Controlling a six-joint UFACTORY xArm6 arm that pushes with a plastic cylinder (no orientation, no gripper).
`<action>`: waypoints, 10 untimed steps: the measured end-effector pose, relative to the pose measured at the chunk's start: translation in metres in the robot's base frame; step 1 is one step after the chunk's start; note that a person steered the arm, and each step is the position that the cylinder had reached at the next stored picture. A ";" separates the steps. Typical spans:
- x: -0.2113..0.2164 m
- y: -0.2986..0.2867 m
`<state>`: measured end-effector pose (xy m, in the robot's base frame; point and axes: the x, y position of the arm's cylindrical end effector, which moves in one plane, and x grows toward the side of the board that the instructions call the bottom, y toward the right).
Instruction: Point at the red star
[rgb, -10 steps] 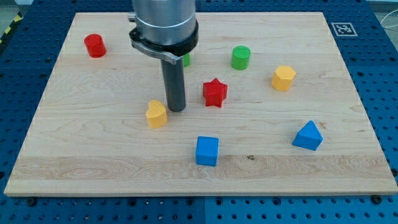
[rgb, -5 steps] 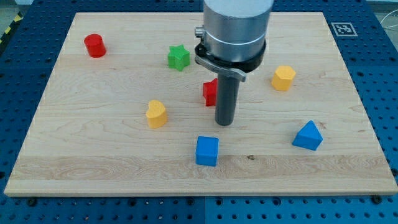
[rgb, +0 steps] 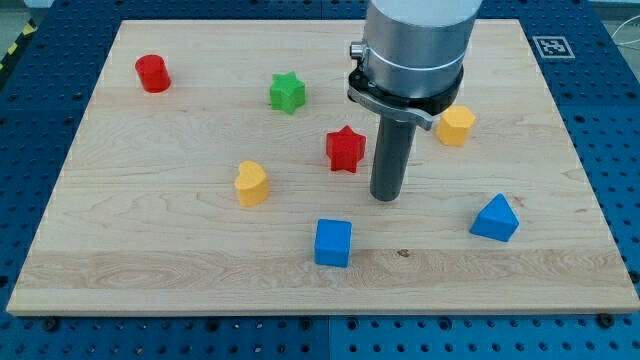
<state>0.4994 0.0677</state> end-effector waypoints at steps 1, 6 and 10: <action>0.000 0.000; -0.003 -0.002; -0.022 -0.006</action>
<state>0.4774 0.0617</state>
